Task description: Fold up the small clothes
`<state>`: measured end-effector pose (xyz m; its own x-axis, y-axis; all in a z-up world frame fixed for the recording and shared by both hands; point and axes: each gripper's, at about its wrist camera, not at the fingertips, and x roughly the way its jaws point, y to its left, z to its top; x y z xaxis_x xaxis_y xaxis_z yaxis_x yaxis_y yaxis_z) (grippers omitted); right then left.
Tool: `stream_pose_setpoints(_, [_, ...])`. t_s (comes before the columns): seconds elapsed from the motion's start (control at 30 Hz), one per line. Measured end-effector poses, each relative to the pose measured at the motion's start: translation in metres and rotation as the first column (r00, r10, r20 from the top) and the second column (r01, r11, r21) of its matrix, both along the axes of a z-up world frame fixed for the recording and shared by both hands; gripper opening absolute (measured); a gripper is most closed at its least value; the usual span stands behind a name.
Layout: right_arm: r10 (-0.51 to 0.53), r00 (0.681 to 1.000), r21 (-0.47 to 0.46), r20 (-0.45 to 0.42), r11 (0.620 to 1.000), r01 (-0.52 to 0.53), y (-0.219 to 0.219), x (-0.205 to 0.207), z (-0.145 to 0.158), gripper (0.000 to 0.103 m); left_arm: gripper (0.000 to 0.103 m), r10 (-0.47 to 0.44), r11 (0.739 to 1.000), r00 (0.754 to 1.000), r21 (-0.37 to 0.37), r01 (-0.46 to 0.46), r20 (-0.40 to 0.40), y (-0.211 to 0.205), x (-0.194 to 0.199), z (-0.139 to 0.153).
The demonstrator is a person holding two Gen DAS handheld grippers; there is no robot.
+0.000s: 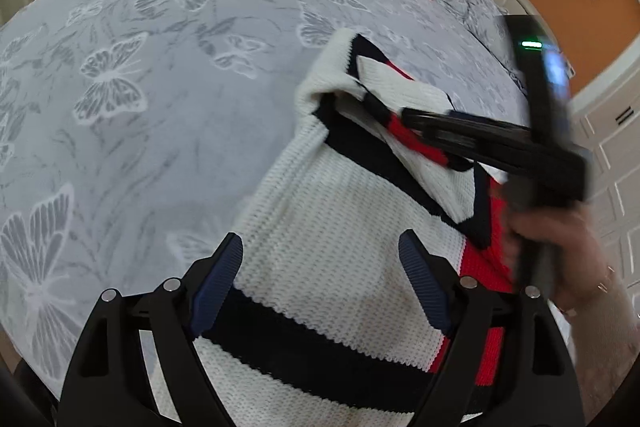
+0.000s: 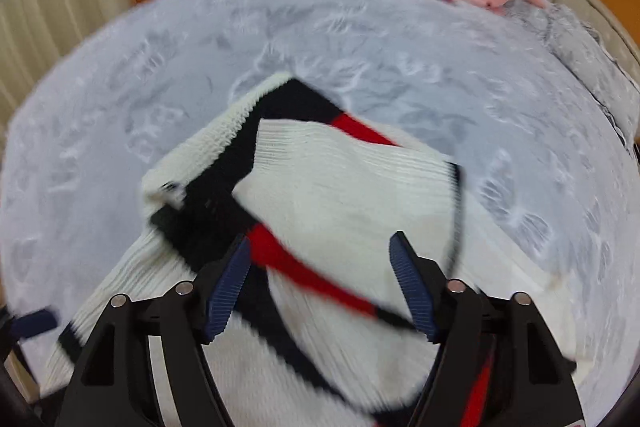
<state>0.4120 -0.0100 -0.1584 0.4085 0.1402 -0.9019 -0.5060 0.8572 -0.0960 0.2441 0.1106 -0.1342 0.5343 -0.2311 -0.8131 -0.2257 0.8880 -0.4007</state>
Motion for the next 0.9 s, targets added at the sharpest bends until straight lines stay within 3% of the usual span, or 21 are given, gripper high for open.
stream_pose_setpoints(0.03, [-0.015,0.999,-0.007,-0.032,1.000,0.014,0.001,0.007,-0.007,0.011,0.078,0.004,1.000,1.000,-0.004,-0.004,-0.003,0.002,0.000,0.000])
stream_pose_setpoints(0.1, [-0.087,0.994,0.078,-0.070,0.993,0.093,-0.014,0.015,-0.002,0.007,0.078,0.003,1.000,1.000,-0.005,-0.003,0.001,0.008,0.002,0.001])
stream_pose_setpoints(0.17, [-0.202,0.979,0.264,-0.041,0.942,0.205,-0.056,0.005,0.033,0.006,0.078,-0.003,1.000,1.000,-0.012,0.003,0.015,0.012,0.003,0.003])
stream_pose_setpoints(0.23, [-0.326,0.943,0.474,-0.065,0.822,0.317,-0.112,-0.017,0.064,0.006,0.078,-0.007,0.999,1.000,-0.032,0.008,0.030,0.015,0.006,0.005])
stream_pose_setpoints(0.27, [-0.390,0.916,0.565,-0.094,0.737,0.372,-0.145,-0.033,0.074,0.006,0.078,-0.013,0.998,0.999,-0.056,0.015,0.038,0.016,0.009,0.005])
stream_pose_setpoints(0.3, [-0.456,0.882,0.623,-0.122,0.656,0.426,-0.179,-0.053,0.077,0.006,0.079,-0.014,0.997,0.999,-0.077,0.017,0.039,0.016,0.012,0.005])
stream_pose_setpoints(0.37, [-0.591,0.790,0.619,-0.165,0.561,0.549,-0.232,-0.087,0.063,0.007,0.079,-0.011,0.990,0.999,-0.139,0.016,0.032,0.012,0.025,0.003])
stream_pose_setpoints(0.43, [-0.670,0.715,0.499,-0.199,0.559,0.662,-0.261,-0.102,0.026,0.007,0.079,-0.008,0.982,1.000,-0.190,0.012,0.022,0.005,0.041,0.000])
stream_pose_setpoints(0.47, [-0.683,0.694,0.456,-0.226,0.555,0.695,-0.269,-0.105,0.010,0.008,0.080,-0.001,0.975,1.000,-0.223,0.005,0.021,0.001,0.054,-0.004])
stream_pose_setpoints(0.63, [-0.676,0.665,0.435,-0.317,0.520,0.736,-0.286,-0.104,-0.019,0.016,0.079,0.086,0.942,0.993,-0.318,-0.107,-0.077,-0.004,0.109,-0.029])
stream_pose_setpoints(0.7, [-0.673,0.662,0.453,-0.331,0.502,0.737,-0.289,-0.097,-0.019,0.024,0.079,0.126,0.935,0.984,-0.318,-0.160,-0.126,0.001,0.128,-0.040])
stream_pose_setpoints(0.73, [-0.677,0.662,0.460,-0.322,0.499,0.734,-0.290,-0.094,-0.018,0.036,0.079,0.137,0.928,0.980,-0.329,-0.178,-0.142,0.003,0.132,-0.045])
stream_pose_setpoints(0.77, [-0.684,0.660,0.466,-0.311,0.495,0.733,-0.293,-0.091,-0.016,0.046,0.071,0.150,0.917,0.976,-0.345,-0.198,-0.160,0.006,0.136,-0.050])
stream_pose_setpoints(0.8, [-0.682,0.662,0.471,-0.309,0.495,0.730,-0.297,-0.091,-0.016,0.044,0.065,0.166,0.904,0.970,-0.365,-0.223,-0.179,0.009,0.139,-0.055])
stream_pose_setpoints(0.83, [-0.667,0.675,0.474,-0.314,0.506,0.720,-0.297,-0.085,-0.016,0.020,0.049,0.171,0.898,0.967,-0.374,-0.231,-0.187,0.011,0.141,-0.058])
stream_pose_setpoints(0.87, [-0.657,0.686,0.472,-0.314,0.519,0.713,-0.296,-0.080,-0.015,0.008,0.024,0.165,0.905,0.968,-0.361,-0.225,-0.190,0.011,0.144,-0.057])
stream_pose_setpoints(0.9, [-0.650,0.704,0.500,-0.285,0.526,0.688,-0.297,-0.083,-0.003,0.008,0.015,0.152,0.911,0.972,-0.357,-0.208,-0.178,0.010,0.146,-0.053])
